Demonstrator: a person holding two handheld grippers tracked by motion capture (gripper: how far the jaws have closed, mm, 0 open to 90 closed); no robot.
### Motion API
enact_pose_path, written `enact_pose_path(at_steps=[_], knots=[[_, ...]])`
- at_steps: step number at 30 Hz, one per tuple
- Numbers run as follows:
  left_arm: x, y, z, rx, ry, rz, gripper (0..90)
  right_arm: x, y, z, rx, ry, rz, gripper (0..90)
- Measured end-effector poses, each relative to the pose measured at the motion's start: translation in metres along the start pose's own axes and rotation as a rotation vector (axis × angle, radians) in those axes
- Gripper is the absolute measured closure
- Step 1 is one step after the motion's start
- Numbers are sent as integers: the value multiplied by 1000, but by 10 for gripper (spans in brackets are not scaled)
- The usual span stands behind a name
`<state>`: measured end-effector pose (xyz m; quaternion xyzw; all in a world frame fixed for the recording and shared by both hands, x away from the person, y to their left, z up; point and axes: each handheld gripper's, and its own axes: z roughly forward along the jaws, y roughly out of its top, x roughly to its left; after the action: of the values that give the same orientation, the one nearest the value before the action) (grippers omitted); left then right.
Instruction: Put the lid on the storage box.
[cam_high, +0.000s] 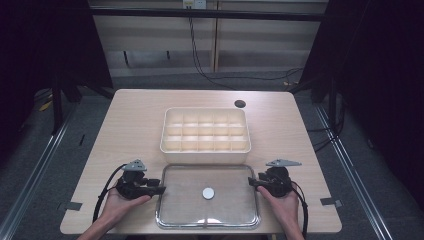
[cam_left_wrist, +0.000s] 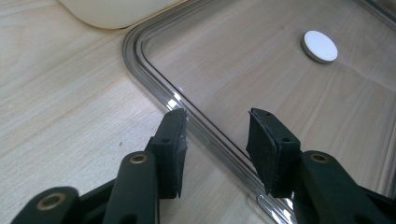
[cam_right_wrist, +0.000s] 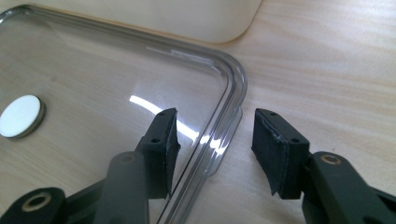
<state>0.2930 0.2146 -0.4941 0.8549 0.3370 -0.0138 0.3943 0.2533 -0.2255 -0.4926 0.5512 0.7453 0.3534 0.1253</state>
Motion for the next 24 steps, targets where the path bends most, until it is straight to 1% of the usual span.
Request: enact_pose_path(at_steps=[3,4,6,8,10,11,12,14,15,16,18,20,21,22,24], knots=[[-1,-1,1,10,6,7,581,2,-1,3,14,-20,-14,509],[-2,-1,2,11,5,7,580,3,-1,4,18,-19,-13,510],[-2,-1,2,17,8,8,572,4,-1,5,13,-29,-18,513],[-3,-1,3,12,7,7,572,6,-2,5,12,-32,-20,517],[-4,-1,3,12,10,14,578,5,-2,5,5,-34,-11,516],[-5,-1,4,12,12,17,579,5,-2,5,7,-34,10,517],[-6,-1,4,15,10,23,579,5,-2,5,-1,-29,10,516],[-7,-1,4,17,12,29,595,4,-3,5,-5,-4,37,518],[-7,-1,4,17,15,30,600,3,-3,5,-11,4,69,523],[-7,-1,4,17,16,30,605,2,-3,5,-11,10,83,529],[-6,-1,4,16,14,30,612,-2,-4,5,-21,25,119,579],[-6,-2,4,16,11,27,620,-7,-5,4,-28,53,179,597],[-6,-2,4,16,10,28,621,-10,-6,4,-38,78,219,612],[-6,-2,4,10,8,23,624,-13,-7,4,-47,98,249,619],[-5,-2,4,11,2,13,624,-19,-10,4,-59,140,328,641]])
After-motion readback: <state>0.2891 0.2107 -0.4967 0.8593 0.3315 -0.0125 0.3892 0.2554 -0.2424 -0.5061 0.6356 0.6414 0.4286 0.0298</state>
